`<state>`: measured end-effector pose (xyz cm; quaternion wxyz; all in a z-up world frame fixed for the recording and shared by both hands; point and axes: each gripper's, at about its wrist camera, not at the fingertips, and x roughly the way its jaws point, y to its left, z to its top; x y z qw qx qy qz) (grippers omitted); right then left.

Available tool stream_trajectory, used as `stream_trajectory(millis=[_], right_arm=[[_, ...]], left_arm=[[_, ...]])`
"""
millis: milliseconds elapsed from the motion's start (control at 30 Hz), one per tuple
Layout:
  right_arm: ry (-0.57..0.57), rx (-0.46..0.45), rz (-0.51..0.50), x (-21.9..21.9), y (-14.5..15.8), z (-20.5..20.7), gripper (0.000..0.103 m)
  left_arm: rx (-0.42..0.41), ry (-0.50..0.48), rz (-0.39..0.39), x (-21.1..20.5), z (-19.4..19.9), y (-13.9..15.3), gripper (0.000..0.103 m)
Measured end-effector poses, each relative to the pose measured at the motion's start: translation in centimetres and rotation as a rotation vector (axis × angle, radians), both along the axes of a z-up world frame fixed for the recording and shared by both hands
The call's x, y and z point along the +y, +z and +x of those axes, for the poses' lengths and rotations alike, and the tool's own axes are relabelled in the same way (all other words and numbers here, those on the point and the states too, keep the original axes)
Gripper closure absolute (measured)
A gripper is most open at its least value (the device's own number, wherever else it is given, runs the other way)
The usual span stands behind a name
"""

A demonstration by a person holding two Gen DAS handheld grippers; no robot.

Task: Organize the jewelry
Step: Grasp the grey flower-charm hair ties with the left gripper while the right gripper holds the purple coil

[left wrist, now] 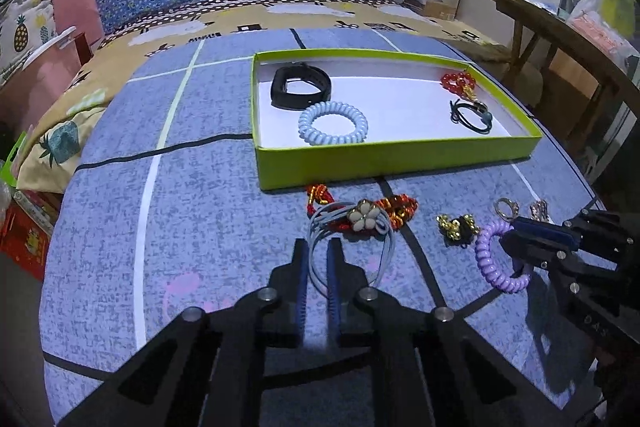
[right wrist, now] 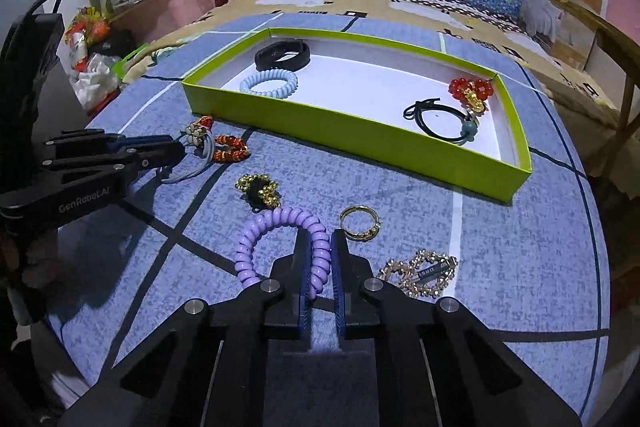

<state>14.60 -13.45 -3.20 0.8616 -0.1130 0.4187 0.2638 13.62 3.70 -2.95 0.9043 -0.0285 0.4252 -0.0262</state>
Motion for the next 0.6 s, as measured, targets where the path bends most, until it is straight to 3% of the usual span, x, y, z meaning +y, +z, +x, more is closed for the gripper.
stream_trajectory(millis=[133, 600], right_arm=[[-0.001, -0.012, 0.040, -0.6, 0.6, -0.8, 0.093], [-0.072, -0.075, 0.139, -3.7, 3.7, -3.4, 0.093]], left_arm=[[-0.020, -0.017, 0.011, -0.5, -1.0, 0.0, 0.100], [-0.105, -0.008, -0.095, 0.4, -5.3, 2.0, 0.101]])
